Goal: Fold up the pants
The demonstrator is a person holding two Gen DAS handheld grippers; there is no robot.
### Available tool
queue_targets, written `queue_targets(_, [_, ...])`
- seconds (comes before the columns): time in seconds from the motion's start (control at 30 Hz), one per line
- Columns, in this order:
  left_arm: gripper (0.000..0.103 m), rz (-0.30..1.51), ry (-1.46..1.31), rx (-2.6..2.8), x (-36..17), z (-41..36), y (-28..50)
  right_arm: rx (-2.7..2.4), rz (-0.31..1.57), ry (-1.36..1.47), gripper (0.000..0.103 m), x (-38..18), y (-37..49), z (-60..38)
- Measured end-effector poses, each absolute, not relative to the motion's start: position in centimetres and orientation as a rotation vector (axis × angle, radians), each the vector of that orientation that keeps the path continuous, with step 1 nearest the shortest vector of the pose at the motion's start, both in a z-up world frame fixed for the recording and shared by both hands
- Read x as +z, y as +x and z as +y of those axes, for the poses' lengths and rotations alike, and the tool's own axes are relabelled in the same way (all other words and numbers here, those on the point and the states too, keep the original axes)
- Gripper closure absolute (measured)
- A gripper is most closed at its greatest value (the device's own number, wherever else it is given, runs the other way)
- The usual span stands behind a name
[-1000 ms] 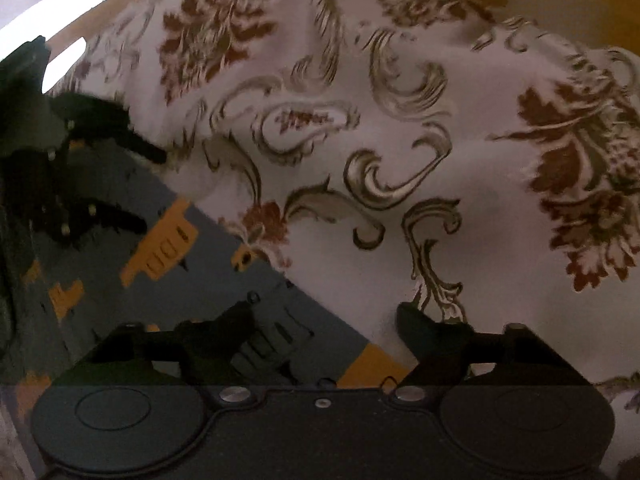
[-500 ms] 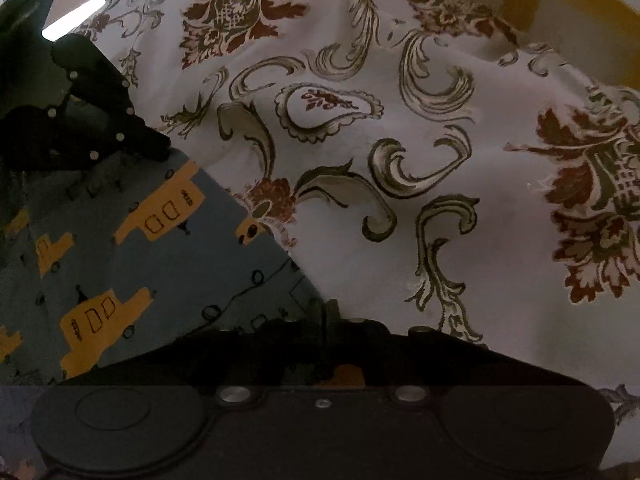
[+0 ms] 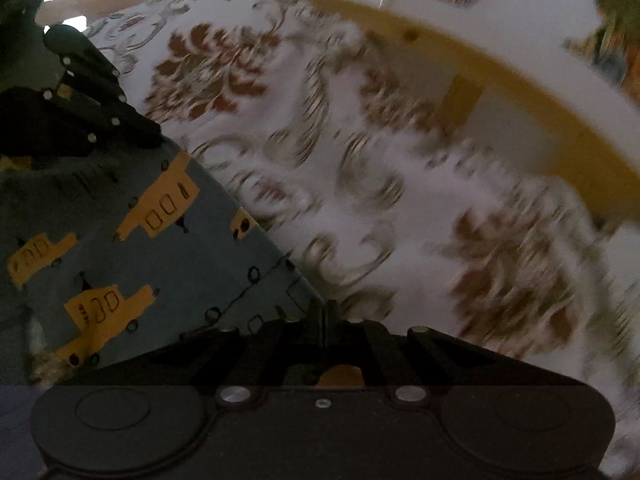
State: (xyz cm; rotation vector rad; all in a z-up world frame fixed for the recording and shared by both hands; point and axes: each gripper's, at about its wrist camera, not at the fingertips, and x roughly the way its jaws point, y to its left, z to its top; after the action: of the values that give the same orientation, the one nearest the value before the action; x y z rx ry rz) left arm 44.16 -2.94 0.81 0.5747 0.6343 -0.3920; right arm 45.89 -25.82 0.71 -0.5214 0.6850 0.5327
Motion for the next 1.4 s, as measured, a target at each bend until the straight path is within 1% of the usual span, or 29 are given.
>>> queue_targets(0.1, [0.102,0.625,0.556,-0.36,0.7,-3.1,45.4,0.505,0.679,-0.594,0.103,-0.3,47.3,-24.6])
queue_targets(0.23, [0.102,0.65,0.57,-0.338,-1.3,-3.2,46.8,0.477,0.684,-0.624,0.103,-1.9,48.3,-23.8])
queue_targets(0.27, [0.101,0.656,0.561,-0.337,-1.7,-3.1,46.9,0.47,0.683,-0.618,0.102,-2.0,48.5,-23.7])
queue_targets(0.33, [0.095,0.653,0.539,-0.334,-1.8,-2.9,47.0,0.463,0.682,-0.589,0.095,-1.9,48.7,-23.8])
queue_targets(0.37, [0.088,0.65,0.531,-0.332,-1.5,-2.8,46.9,0.459,0.681,-0.577,0.085,-1.7,48.7,-24.1])
queue_targets(0.4, [0.076,0.646,0.521,-0.331,-1.3,-2.6,46.6,0.462,0.677,-0.567,0.073,-1.4,48.4,-24.2])
queue_targets(0.43, [0.066,0.637,0.502,-0.33,-0.9,-2.2,46.3,0.461,0.67,-0.56,0.065,-1.1,47.9,-24.5])
queue_targets(0.47, [0.049,0.627,0.477,-0.33,-0.4,-1.6,46.3,0.455,0.665,-0.553,0.046,-0.8,47.7,-24.9])
queue_targets(0.5, [0.042,0.614,0.449,-0.328,0.3,-0.8,45.9,0.448,0.656,-0.543,0.028,-0.5,47.5,-25.1])
queue_targets(0.53, [0.04,0.603,0.417,-0.322,1.1,0.1,45.5,0.436,0.642,-0.532,0.02,-0.1,47.1,-25.5])
queue_targets(0.57, [0.034,0.598,0.387,-0.311,1.7,0.9,45.1,0.421,0.626,-0.518,0.009,0.2,46.8,-25.9])
queue_targets(0.6, [0.026,0.592,0.351,-0.295,2.6,2.0,44.7,0.413,0.613,-0.502,0.005,0.5,46.4,-26.2])
queue_targets(0.63, [0.022,0.582,0.317,-0.28,3.3,3.2,44.1,0.414,0.604,-0.488,0.005,0.9,46.0,-26.5])
queue_targets(0.7, [0.006,0.566,0.257,-0.264,4.8,5.8,42.9,0.432,0.587,-0.46,0.001,1.4,45.0,-26.8])
queue_targets(0.8, [0.001,0.58,0.236,-0.301,6.5,9.1,41.4,0.49,0.568,-0.426,0.001,1.9,43.9,-26.0])
queue_targets(0.97, [0.0,0.648,0.305,-0.356,7.3,12.3,40.4,0.651,0.609,-0.336,0.001,2.1,43.6,-22.3])
queue_targets(1.1, [0.0,0.76,0.309,-0.399,6.5,13.2,41.9,0.762,0.683,-0.293,0.001,2.3,45.6,-18.8])
queue_targets(1.23, [0.0,0.889,0.301,-0.494,5.7,13.2,43.6,0.88,0.766,-0.332,0.001,2.5,48.7,-15.7])
queue_targets(1.37, [0.001,0.936,0.305,-0.506,5.4,13.7,44.1,0.935,0.82,-0.394,0.001,2.4,51.8,-13.5])
queue_targets(1.4, [0.003,0.952,0.299,-0.504,5.4,13.8,44.1,0.936,0.837,-0.402,0.001,2.2,52.4,-13.1])
